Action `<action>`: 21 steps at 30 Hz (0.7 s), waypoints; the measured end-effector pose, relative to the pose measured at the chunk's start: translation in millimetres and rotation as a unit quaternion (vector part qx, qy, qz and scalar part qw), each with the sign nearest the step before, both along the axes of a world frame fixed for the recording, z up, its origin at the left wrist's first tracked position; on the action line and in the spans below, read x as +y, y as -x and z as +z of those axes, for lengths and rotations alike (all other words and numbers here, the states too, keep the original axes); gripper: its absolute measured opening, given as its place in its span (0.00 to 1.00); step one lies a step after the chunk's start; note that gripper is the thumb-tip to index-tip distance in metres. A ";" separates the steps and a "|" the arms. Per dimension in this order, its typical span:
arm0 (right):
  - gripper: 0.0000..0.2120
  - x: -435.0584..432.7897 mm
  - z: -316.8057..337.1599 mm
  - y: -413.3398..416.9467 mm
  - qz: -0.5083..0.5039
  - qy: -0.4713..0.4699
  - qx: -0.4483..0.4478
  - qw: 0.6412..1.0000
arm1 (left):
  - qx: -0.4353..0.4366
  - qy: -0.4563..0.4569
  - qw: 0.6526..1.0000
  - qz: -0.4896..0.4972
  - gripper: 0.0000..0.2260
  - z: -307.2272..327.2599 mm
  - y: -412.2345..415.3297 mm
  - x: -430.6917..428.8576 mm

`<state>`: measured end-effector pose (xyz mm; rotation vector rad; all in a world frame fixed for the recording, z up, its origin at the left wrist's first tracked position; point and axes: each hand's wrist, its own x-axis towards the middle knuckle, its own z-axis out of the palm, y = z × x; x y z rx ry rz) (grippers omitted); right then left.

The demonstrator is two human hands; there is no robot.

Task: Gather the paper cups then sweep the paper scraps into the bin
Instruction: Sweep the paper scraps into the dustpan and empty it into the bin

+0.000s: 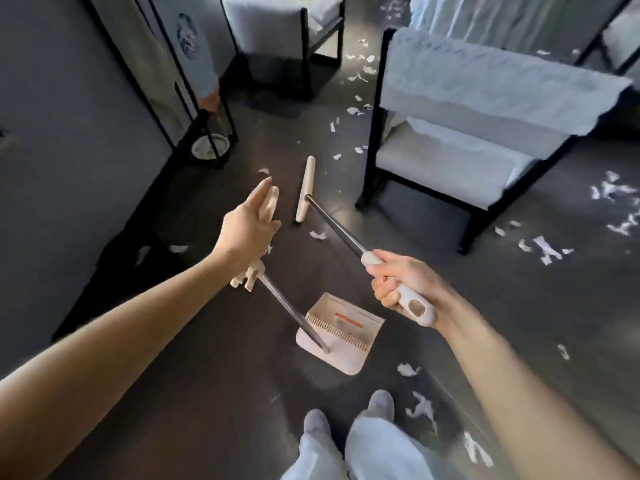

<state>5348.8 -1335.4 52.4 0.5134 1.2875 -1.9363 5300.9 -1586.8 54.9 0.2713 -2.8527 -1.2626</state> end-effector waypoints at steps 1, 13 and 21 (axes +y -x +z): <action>0.07 18.9 -4.8 -10.0 -0.028 -0.001 -0.009 1.000 | -0.003 -0.004 0.999 -0.032 0.32 -3.6 1.9 26.8; 0.13 259.0 -43.5 -112.8 -0.306 -0.039 -0.054 0.950 | -0.037 -0.033 0.957 -0.287 0.32 -24.0 16.6 346.0; 0.14 421.6 -45.6 -111.0 -0.389 -0.067 -0.061 0.917 | -0.038 -0.021 0.946 -0.320 0.32 -15.2 55.9 526.5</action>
